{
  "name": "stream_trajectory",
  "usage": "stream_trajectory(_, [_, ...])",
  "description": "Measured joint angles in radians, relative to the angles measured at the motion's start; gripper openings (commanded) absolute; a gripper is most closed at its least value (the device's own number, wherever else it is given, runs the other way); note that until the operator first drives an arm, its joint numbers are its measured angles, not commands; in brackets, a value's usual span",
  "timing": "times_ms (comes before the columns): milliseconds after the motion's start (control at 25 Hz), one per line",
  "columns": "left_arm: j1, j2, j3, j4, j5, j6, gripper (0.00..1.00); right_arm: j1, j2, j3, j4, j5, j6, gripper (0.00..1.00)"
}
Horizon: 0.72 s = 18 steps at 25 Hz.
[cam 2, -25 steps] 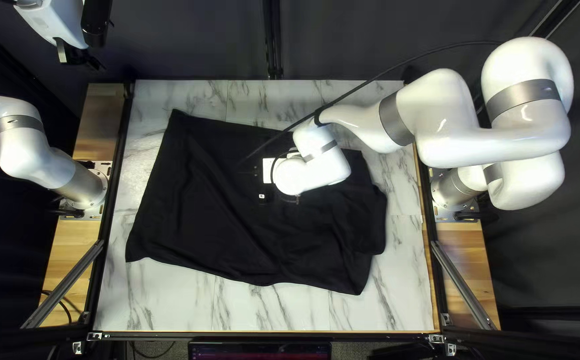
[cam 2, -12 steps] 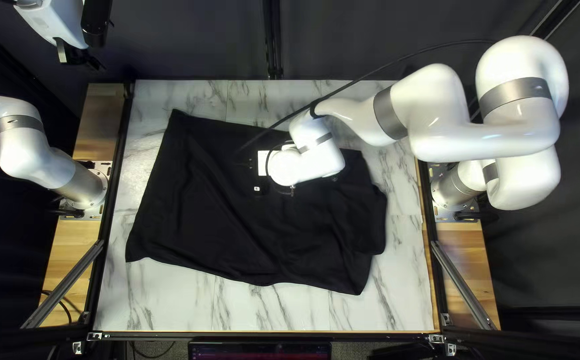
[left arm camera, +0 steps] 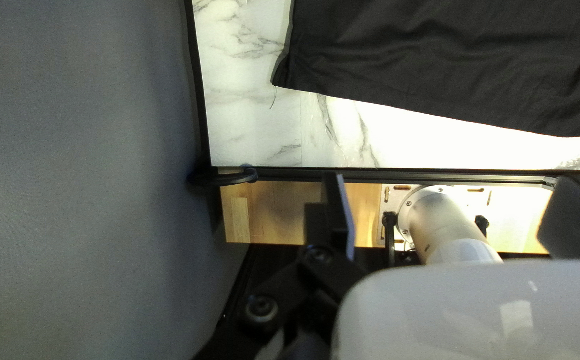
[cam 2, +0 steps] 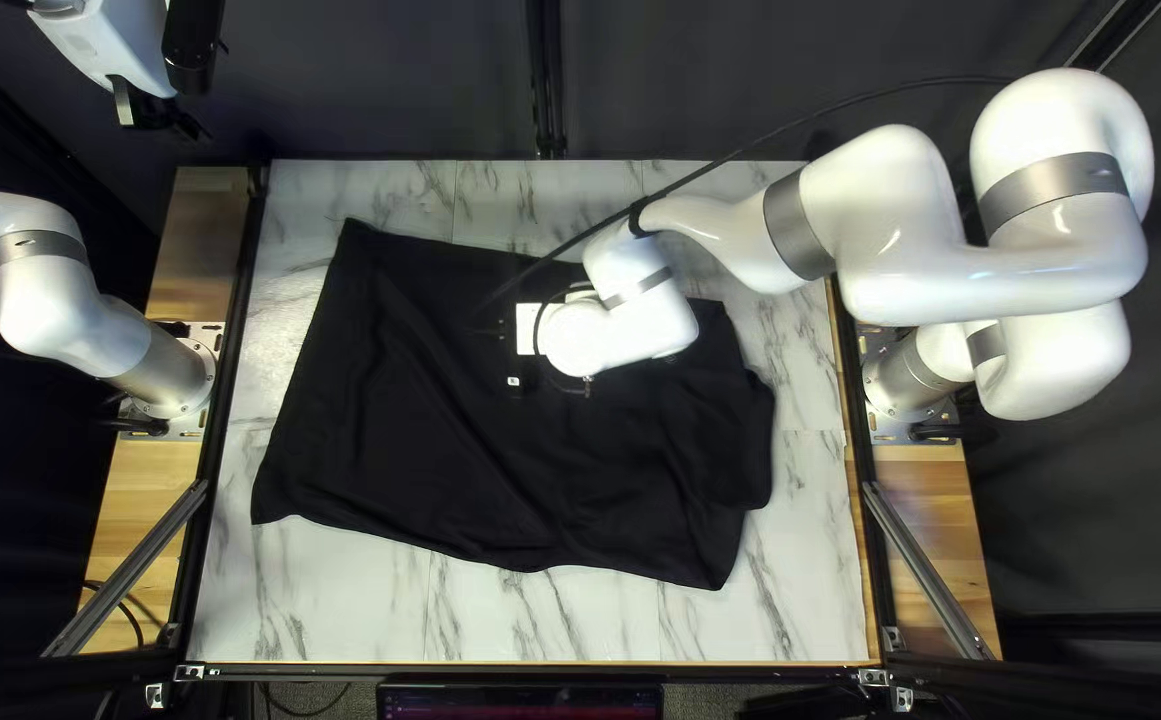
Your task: Fold t-shirt
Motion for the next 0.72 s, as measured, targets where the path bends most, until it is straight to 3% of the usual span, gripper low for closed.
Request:
stream_trajectory(400, [0.0,0.0,0.0,0.0,0.0,0.0,1.0,0.063,-0.059,0.022,0.11,0.004,-0.021,1.0])
stream_trajectory(560, [0.0,0.0,0.0,0.0,0.0,0.0,1.0,0.046,-0.075,0.037,0.147,-0.023,-0.021,1.0])
stream_trajectory(720, [0.0,0.0,0.0,0.0,0.0,0.0,1.0,0.007,-0.052,0.042,0.149,-0.068,-0.015,0.88])
